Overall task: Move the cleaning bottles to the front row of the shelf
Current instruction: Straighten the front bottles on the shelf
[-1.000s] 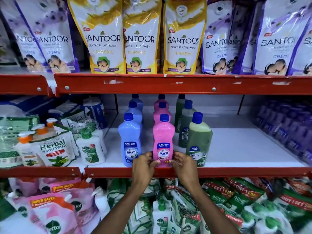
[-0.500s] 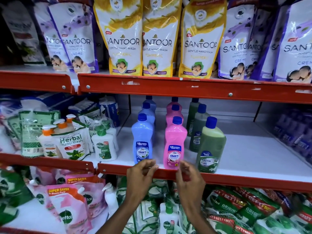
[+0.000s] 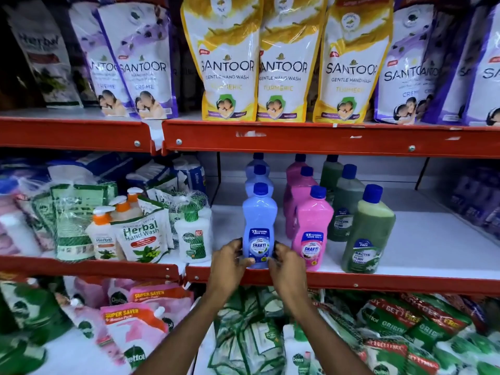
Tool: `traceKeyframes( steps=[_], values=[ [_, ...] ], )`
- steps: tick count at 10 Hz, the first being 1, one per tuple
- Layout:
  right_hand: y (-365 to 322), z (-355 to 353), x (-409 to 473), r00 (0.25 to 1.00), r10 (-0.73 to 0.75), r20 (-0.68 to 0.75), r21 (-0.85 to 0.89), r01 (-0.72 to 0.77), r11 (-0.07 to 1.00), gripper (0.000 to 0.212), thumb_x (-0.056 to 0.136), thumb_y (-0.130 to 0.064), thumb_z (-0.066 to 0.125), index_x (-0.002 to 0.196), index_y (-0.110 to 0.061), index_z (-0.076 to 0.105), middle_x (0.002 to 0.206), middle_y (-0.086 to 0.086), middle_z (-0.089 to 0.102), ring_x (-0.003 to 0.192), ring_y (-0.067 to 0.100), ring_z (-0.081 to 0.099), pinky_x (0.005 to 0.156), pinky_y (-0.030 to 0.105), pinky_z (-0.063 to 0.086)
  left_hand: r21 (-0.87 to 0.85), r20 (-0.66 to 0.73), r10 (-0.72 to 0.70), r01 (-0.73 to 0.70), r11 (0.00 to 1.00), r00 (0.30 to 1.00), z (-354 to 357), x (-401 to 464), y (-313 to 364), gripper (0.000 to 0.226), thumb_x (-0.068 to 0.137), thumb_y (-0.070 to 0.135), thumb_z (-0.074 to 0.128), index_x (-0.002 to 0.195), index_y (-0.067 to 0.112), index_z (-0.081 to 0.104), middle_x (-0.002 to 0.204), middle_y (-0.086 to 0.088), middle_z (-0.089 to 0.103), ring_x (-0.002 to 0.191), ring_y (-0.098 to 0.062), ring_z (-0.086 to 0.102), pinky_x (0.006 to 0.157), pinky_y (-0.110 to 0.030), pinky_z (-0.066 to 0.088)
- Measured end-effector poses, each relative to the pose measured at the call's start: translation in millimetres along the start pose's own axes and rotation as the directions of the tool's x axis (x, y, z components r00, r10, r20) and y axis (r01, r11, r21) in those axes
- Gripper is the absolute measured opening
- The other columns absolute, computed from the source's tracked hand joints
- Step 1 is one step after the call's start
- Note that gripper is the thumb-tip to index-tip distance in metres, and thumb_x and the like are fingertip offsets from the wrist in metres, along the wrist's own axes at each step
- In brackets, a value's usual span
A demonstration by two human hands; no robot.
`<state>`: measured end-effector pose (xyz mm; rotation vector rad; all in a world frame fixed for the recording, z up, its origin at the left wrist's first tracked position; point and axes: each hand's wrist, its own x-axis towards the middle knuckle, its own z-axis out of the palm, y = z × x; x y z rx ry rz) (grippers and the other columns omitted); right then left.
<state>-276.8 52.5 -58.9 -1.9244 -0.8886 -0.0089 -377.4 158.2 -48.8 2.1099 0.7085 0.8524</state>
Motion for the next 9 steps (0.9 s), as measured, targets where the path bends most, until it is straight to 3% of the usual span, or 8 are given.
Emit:
traceKeyframes(
  steps=[2,4,6,8,9],
  values=[
    [5.1,-0.8,3.0,1.000,0.026,0.007,0.004,-0.026,1.000,0.028,0.083,-0.011,0.070,0.110,-0.020,0.071,0.097,-0.003,0.079,0.083,0.005,0.072,0.080,0.029,0.060,0.038,0.006,-0.032,0.032,0.999,0.999,2.8,5.5,-3.1,0.026,0.073,0.011,0.081,0.098,0.015,0.073,0.093,0.003,0.080,0.077,-0.002,0.072,0.073,-0.020,0.060],
    [11.0,-0.3,4.6,0.999,0.026,0.034,0.060,-0.028,0.998,0.031,0.082,-0.012,0.072,0.112,-0.019,0.071,0.101,-0.005,0.078,0.087,0.000,0.072,0.083,0.027,0.060,0.022,0.003,-0.031,0.031,0.999,1.000,1.8,5.0,-2.1,0.024,0.074,0.004,0.078,0.096,0.012,0.073,0.092,0.003,0.078,0.075,-0.002,0.070,0.058,0.002,0.046],
    [11.6,-0.3,5.1,0.998,0.048,0.043,0.112,-0.052,0.992,0.032,0.081,-0.010,0.073,0.112,-0.019,0.071,0.101,-0.004,0.078,0.088,0.001,0.072,0.084,0.029,0.061,-0.002,0.010,-0.040,0.040,0.999,0.999,1.7,4.1,-1.9,0.023,0.076,0.001,0.076,0.096,0.011,0.072,0.089,0.007,0.074,0.069,0.009,0.062,0.057,0.003,0.044],
    [12.0,-1.8,5.5,0.997,0.053,0.051,0.148,-0.060,0.987,0.032,0.081,-0.010,0.074,0.111,-0.019,0.071,0.100,-0.004,0.078,0.086,-0.002,0.071,0.083,0.028,0.061,-0.019,-0.001,-0.046,0.046,0.999,0.999,4.8,6.7,-8.3,0.023,0.076,0.001,0.075,0.097,0.011,0.071,0.093,0.002,0.078,0.074,0.002,0.068,0.058,0.000,0.047],
    [11.2,-1.3,5.4,0.996,0.063,0.058,0.147,-0.071,0.987,0.032,0.081,-0.012,0.074,0.112,-0.020,0.071,0.101,-0.005,0.078,0.087,-0.002,0.071,0.085,0.031,0.061,-0.055,0.013,-0.046,0.046,0.997,0.999,3.9,4.2,-4.2,0.024,0.078,-0.001,0.072,0.100,0.010,0.071,0.094,0.003,0.077,0.073,0.010,0.064,0.060,0.001,0.047]
  ],
)
